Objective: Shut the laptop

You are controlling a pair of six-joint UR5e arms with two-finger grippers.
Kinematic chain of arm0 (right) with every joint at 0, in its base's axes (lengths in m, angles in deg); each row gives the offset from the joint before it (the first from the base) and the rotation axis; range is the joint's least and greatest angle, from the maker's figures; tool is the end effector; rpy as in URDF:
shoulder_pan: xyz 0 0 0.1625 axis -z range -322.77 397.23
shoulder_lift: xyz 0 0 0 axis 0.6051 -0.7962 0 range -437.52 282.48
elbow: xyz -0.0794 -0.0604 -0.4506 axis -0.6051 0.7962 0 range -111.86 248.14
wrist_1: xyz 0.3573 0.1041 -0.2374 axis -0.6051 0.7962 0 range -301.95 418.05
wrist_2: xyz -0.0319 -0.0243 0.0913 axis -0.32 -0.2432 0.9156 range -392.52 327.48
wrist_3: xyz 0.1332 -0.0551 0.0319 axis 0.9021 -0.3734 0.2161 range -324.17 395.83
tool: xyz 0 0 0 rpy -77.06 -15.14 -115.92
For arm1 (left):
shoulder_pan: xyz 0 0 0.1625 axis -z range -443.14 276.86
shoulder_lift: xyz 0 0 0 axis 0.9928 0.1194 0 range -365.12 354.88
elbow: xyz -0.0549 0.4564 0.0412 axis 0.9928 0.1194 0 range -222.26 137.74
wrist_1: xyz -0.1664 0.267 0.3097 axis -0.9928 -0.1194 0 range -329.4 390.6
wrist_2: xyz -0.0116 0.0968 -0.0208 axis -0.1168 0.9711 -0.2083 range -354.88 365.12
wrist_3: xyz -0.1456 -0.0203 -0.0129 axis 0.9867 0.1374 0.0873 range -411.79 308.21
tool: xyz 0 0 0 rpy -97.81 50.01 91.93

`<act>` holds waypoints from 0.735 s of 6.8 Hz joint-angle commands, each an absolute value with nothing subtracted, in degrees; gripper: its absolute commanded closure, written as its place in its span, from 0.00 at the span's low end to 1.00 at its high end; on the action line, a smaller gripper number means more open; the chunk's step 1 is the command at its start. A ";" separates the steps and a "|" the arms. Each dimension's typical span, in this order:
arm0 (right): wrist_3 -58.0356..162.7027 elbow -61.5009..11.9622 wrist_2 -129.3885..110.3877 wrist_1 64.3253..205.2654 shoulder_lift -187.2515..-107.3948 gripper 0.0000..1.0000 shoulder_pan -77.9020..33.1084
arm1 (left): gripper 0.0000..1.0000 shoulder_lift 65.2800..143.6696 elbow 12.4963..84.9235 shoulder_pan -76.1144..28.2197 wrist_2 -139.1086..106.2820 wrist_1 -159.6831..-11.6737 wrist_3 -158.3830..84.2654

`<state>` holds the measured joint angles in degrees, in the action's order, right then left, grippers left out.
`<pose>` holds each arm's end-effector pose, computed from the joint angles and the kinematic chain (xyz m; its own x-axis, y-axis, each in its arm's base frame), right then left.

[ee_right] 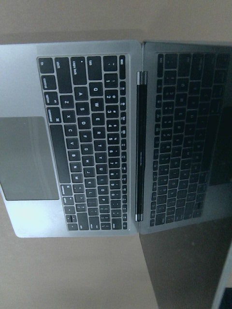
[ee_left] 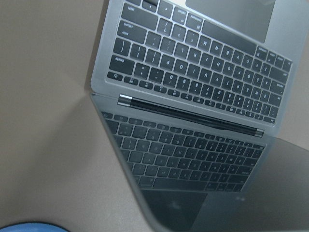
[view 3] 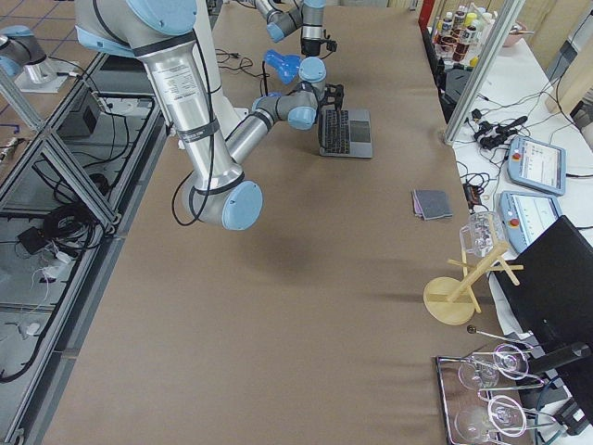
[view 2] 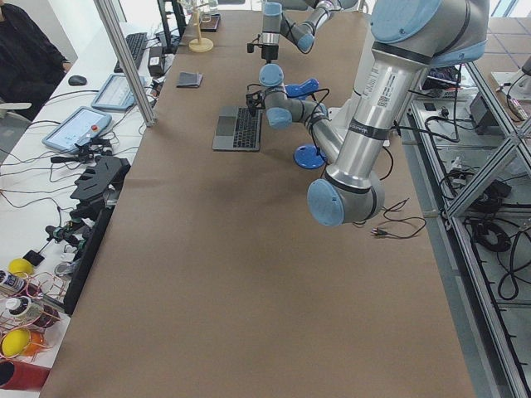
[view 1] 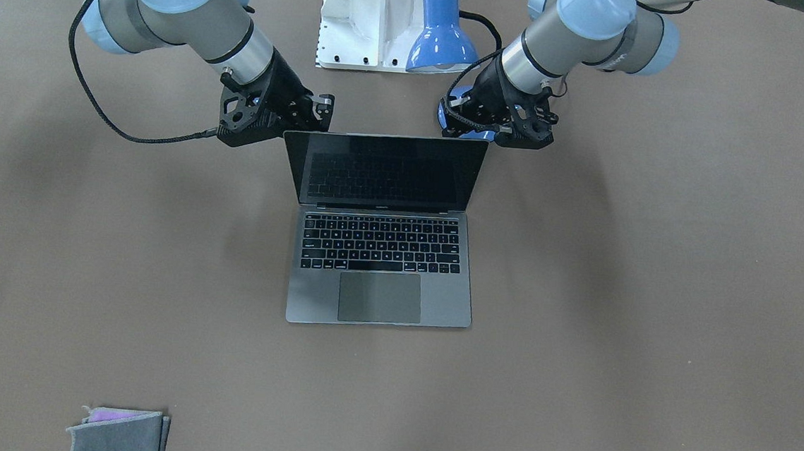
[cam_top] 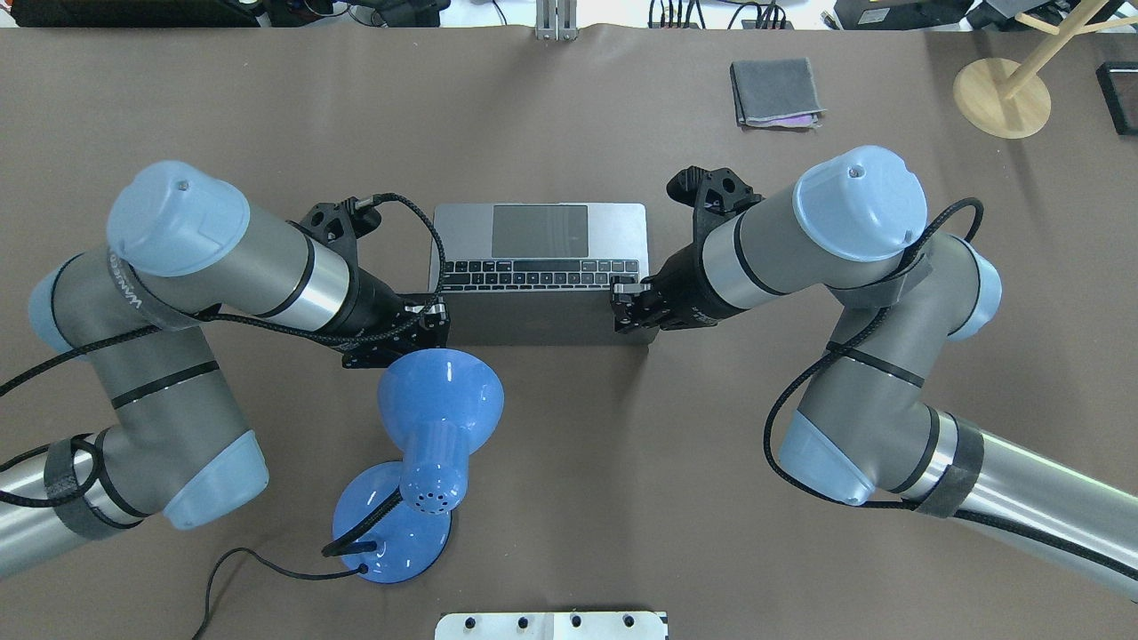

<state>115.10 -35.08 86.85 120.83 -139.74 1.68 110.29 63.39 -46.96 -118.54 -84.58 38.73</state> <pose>-0.5252 -0.4503 0.2499 0.3221 0.0308 0.9462 -0.0776 0.9970 -0.0061 0.5088 -0.4359 0.2612 0.3245 -0.2468 -0.9131 0.0849 0.9691 -0.2318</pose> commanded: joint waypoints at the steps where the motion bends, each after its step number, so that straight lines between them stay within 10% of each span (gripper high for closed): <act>1: 115.02 -33.99 86.83 120.72 -138.87 1.00 0.50 | 1.00 114.04 58.15 -43.43 -118.63 -85.06 38.04; 5: 114.76 -23.14 86.83 120.63 -130.55 1.00 -1.69 | 1.00 118.80 49.25 -40.96 -118.28 -85.15 32.15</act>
<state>114.84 -28.08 86.85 120.69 -134.23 -0.83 117.75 51.58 -41.43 -118.37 -85.08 33.18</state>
